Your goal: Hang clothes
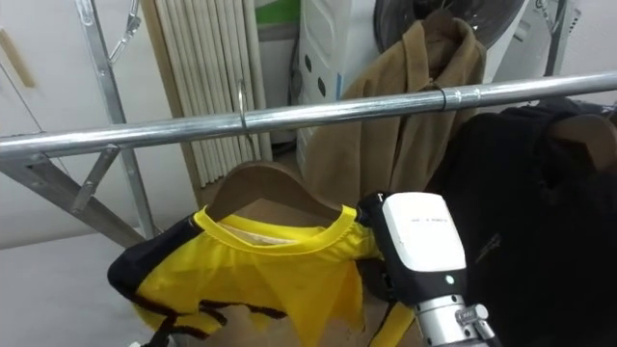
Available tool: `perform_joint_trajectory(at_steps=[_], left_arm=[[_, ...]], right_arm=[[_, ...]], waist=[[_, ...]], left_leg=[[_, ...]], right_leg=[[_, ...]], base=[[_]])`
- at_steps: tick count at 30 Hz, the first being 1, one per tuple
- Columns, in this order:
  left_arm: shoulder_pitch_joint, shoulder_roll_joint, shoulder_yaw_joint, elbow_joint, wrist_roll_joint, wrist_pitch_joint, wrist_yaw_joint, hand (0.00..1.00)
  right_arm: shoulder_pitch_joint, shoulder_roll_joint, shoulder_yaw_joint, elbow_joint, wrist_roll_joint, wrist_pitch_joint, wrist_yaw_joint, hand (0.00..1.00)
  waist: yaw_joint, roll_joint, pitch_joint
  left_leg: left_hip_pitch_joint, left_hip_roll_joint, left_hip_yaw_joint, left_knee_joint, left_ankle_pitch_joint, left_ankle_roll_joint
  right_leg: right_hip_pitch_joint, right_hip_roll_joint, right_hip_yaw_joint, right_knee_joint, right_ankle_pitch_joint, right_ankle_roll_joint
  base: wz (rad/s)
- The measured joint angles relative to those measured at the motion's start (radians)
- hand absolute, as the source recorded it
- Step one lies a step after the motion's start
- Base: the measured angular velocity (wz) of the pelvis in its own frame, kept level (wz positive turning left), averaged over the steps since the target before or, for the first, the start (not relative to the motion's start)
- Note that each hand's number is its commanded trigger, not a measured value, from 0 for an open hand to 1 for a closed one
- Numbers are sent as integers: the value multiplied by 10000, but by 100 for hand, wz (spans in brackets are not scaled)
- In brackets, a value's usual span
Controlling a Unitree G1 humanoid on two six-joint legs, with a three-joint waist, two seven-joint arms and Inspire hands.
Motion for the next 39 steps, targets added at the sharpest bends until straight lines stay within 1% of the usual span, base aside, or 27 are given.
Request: perform_joint_trajectory(at_steps=[5,6,8,9,12,19,22,26,31,39], left_arm=[[5,8,4,-3,-6,62,-39,0],[11,12,9,-26,-17,81,-40,0],[15,12,9,-77,-62,128,-40,0],[17,12,19,-161,-54,142,-45,0],[21,12,42,-406,-29,145,-88,0],[54,31,42,-415,4,149,-213,0],[54,30,35,-528,16,151,-248,0],[77,31,32,-637,20,151,-239,0],[93,32,38,-643,433,150,-248,0],[93,29,38,-658,578,150,-316,0]], right_arm=[[0,-7,0,-30,31,9,118,100],[0,-6,1,-107,96,10,180,100],[0,-6,54,-227,334,9,224,100],[0,6,68,-273,418,3,224,100],[0,6,74,-290,430,2,268,100],[1,-49,89,-290,435,1,306,100],[2,-136,111,-290,438,0,306,100],[-1,-263,248,-290,436,-2,336,100],[-85,-281,246,-288,661,1,755,100],[-227,-283,246,-287,1181,5,1222,100]], waist=[[59,3,0],[119,4,0],[194,9,-1],[287,9,-1],[364,20,-5],[346,32,-5],[349,53,-6],[380,146,-3],[349,172,-1],[360,165,0]], left_leg=[[11,65,-49,-2,0,-3],[9,119,-49,-3,-10,-19],[9,133,-54,-2,-11,-22],[9,136,-62,-1,-11,-23],[5,140,-92,-2,-12,-25],[2,120,-120,-12,-15,-33],[8,119,-111,-11,-14,-34],[115,123,-97,-14,-11,-38],[104,124,-254,-14,-10,-39],[99,138,-353,-14,-4,-50]], right_leg=[[108,-20,-180,-166,46,-50],[108,-16,-206,-174,47,-52],[112,-15,-220,-175,51,-58],[113,-13,-229,-175,52,-61],[120,-19,-288,-177,52,-65],[143,-20,-380,-232,69,-96],[167,-11,-380,-306,83,-115],[298,6,-332,-322,92,-129],[305,7,-362,-333,85,-141],[326,6,-443,-328,66,-172]], base=[[10],[9],[2],[0],[4],[4],[0],[-3],[1],[2]])
